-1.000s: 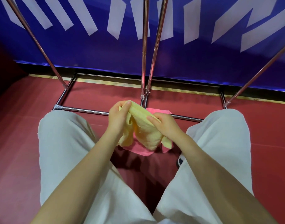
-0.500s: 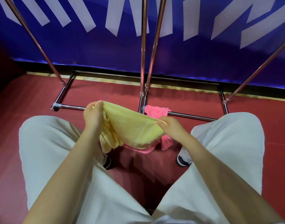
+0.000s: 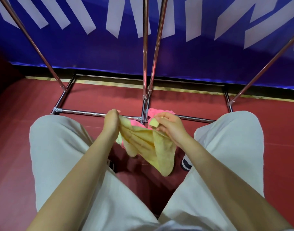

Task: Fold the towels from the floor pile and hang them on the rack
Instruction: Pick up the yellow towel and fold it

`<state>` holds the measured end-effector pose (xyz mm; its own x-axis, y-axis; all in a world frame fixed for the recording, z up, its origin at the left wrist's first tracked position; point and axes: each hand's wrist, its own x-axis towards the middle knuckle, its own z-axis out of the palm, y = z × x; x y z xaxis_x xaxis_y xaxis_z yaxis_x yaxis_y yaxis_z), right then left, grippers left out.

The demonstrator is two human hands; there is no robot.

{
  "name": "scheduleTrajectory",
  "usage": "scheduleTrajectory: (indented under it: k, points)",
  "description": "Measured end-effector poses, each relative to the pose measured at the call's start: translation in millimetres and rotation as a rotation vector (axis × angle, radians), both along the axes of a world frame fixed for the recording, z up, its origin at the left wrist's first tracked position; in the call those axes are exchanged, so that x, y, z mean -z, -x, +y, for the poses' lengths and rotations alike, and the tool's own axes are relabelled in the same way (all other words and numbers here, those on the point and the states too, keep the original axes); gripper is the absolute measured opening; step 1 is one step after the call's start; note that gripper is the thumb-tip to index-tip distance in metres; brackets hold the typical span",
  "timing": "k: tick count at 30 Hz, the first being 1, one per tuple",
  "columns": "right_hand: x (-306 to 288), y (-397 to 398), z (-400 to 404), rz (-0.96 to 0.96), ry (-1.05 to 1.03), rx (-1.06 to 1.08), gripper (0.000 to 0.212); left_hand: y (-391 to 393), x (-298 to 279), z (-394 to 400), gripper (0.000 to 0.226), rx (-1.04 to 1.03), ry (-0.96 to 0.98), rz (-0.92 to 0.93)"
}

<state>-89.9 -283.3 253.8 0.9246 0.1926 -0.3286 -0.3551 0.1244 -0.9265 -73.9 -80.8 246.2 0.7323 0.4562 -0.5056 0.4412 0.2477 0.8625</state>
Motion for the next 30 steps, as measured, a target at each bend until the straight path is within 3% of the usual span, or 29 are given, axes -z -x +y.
scheduleTrajectory:
  k: [4,8,15,18,24,30]
  points:
    - [-6.1,-2.2,5.2,-0.029,-0.047,-0.041,0.020,-2.8,0.6,-17.4,0.030,0.120,0.040,-0.045]
    - [-12.1,-4.4,10.0,-0.166,0.242,-0.032,0.015,-3.3,-4.0,-28.8,0.027,0.177,0.075,-0.111]
    - [-16.4,-4.5,12.0,-0.405,0.499,0.031,0.007,-8.0,-15.4,-9.5,0.025,-0.041,0.023,-0.325]
    - [-16.3,-8.3,10.9,-0.507,0.602,0.081,0.015,-9.3,-21.7,7.3,0.023,-0.131,0.066,-0.365]
    - [-8.8,-15.0,11.1,-0.659,0.730,0.244,0.020,-2.4,-17.6,1.0,0.035,-0.022,0.258,-0.201]
    - [-13.9,-13.3,15.3,-0.476,0.490,0.139,0.024,3.9,-3.6,-2.7,0.015,0.065,0.373,-0.062]
